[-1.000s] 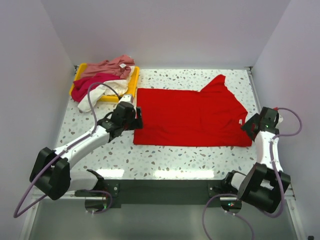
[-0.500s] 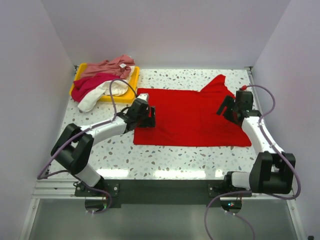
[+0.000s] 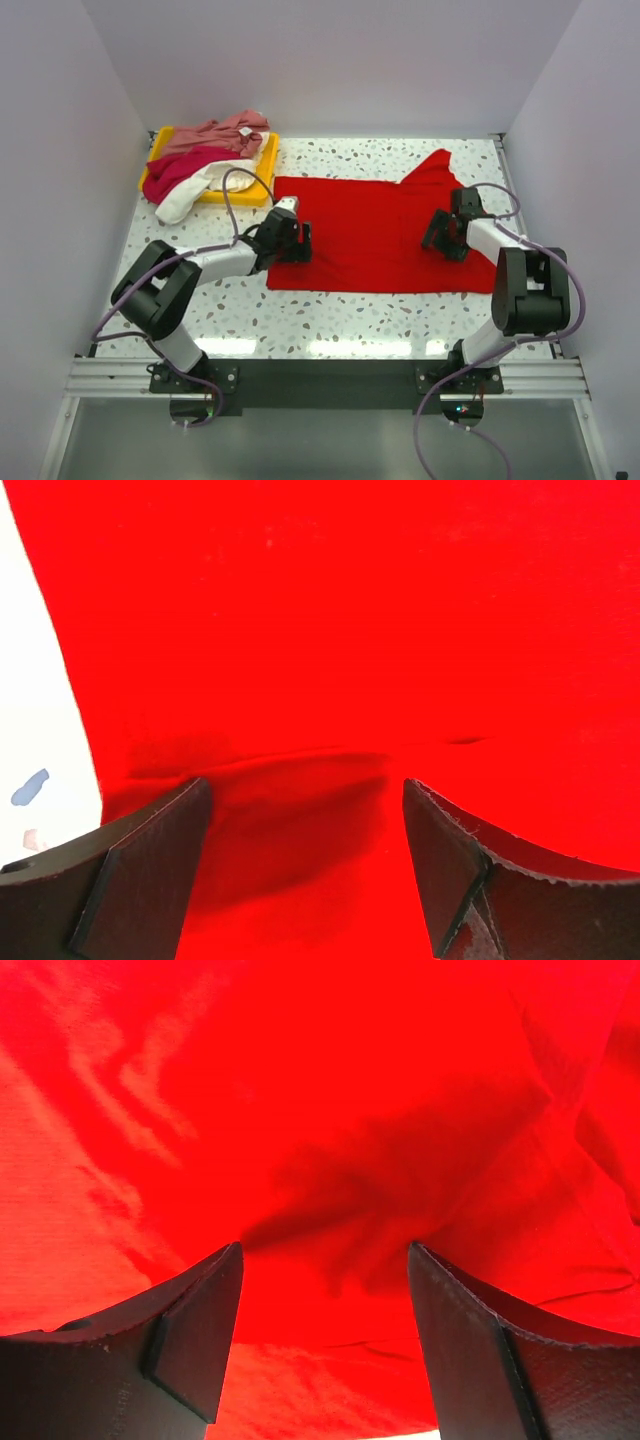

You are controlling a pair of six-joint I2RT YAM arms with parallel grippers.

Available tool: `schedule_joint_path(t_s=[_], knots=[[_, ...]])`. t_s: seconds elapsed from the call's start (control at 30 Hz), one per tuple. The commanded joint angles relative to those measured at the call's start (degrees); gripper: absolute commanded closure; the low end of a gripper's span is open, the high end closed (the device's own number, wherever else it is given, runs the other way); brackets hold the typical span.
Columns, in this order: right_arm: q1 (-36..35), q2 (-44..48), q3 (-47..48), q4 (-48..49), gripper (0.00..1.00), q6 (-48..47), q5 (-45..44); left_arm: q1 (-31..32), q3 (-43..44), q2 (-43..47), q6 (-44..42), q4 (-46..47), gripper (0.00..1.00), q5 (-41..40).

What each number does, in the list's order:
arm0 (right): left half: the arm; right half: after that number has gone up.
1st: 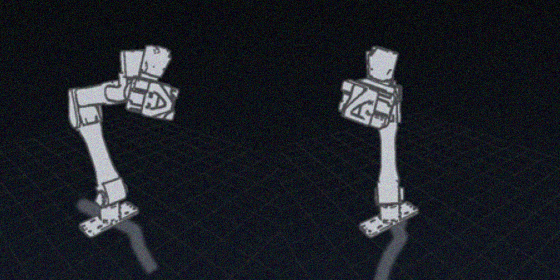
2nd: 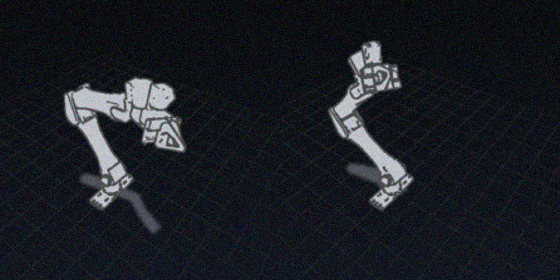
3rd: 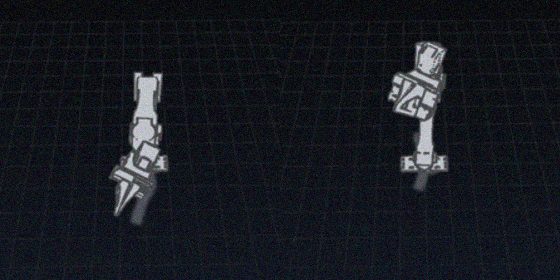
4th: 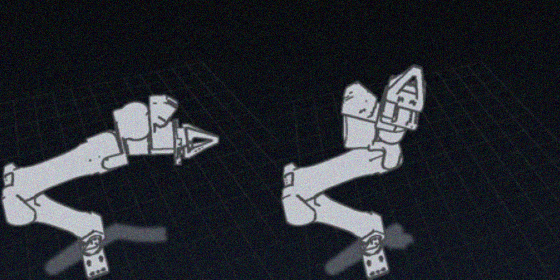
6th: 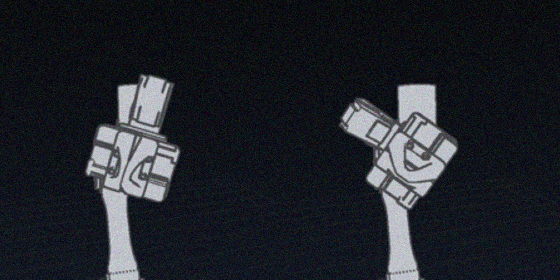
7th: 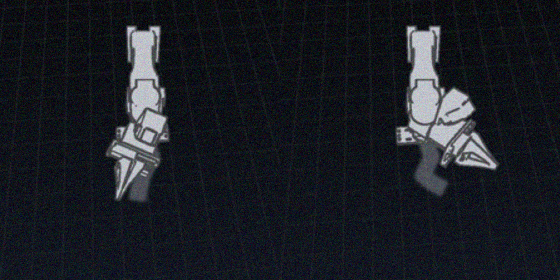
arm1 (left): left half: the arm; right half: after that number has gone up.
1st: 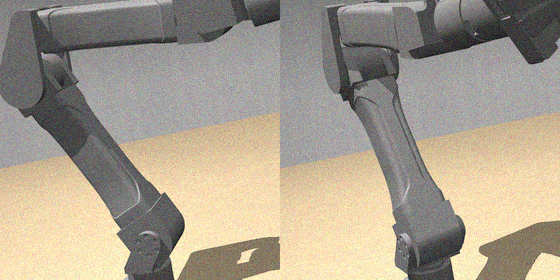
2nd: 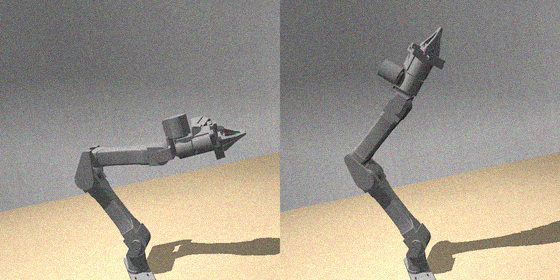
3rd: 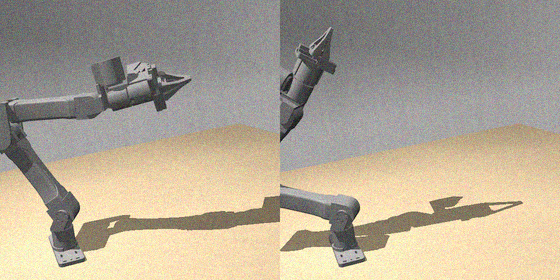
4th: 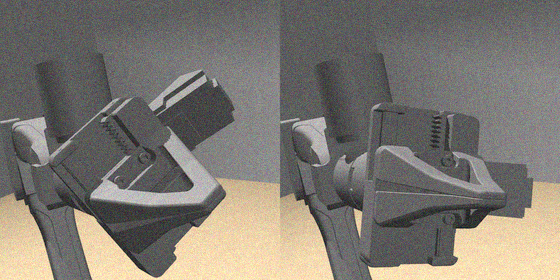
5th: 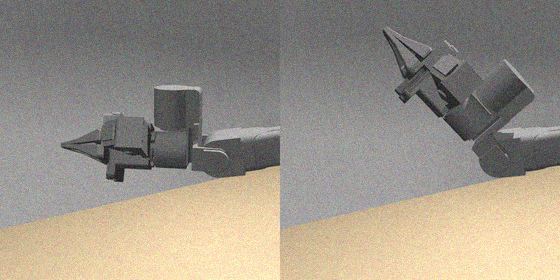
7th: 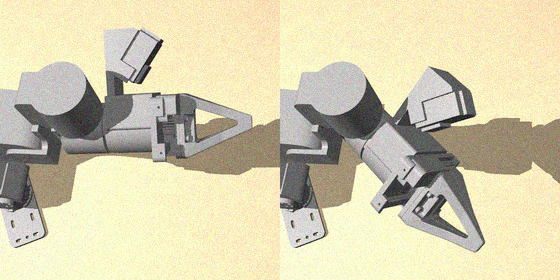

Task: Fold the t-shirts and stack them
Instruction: Fold the tshirt

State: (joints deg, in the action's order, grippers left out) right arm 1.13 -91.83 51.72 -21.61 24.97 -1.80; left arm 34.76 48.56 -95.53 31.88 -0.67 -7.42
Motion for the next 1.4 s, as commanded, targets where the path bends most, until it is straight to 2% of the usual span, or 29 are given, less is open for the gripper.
schedule_joint_path(t_s=[0.0, 0.17, 0.33, 0.6, 0.9, 1.07, 1.37], knots=[[0.02, -1.15, -0.13, -2.03, 0.30, -0.36, -1.27, -0.05, -3.80, 1.22, -0.50, 4.53, 0.18, 0.30], [0.02, -2.65, -1.09, -6.60, 0.27, 1.74, -4.44, 0.04, -10.13, 3.06, 1.25, 7.25, 0.18, 0.30], [0.10, 1.56, -6.18, -6.52, 0.23, 5.17, -2.42, 0.92, -13.66, 4.03, 2.92, 9.10, 0.18, 1.53], [0.10, 7.36, -11.03, -9.06, 0.17, 6.32, -5.49, 3.29, -18.58, 6.23, 5.30, 10.33, 0.18, 2.15], [0.19, 11.67, -12.53, -13.02, 0.13, 7.55, -5.32, 6.02, -23.85, 11.06, 9.95, 7.88, 0.18, 0.92], [1.16, 12.38, -14.37, -12.85, 0.10, 8.60, -1.37, 7.59, -26.57, 13.08, 12.41, 7.17, 0.19, 1.01], [1.16, 16.85, -15.52, -13.90, 0.10, 9.84, -1.18, 11.29, -27.65, 18.97, 15.15, 2.87, 0.19, -0.31]])
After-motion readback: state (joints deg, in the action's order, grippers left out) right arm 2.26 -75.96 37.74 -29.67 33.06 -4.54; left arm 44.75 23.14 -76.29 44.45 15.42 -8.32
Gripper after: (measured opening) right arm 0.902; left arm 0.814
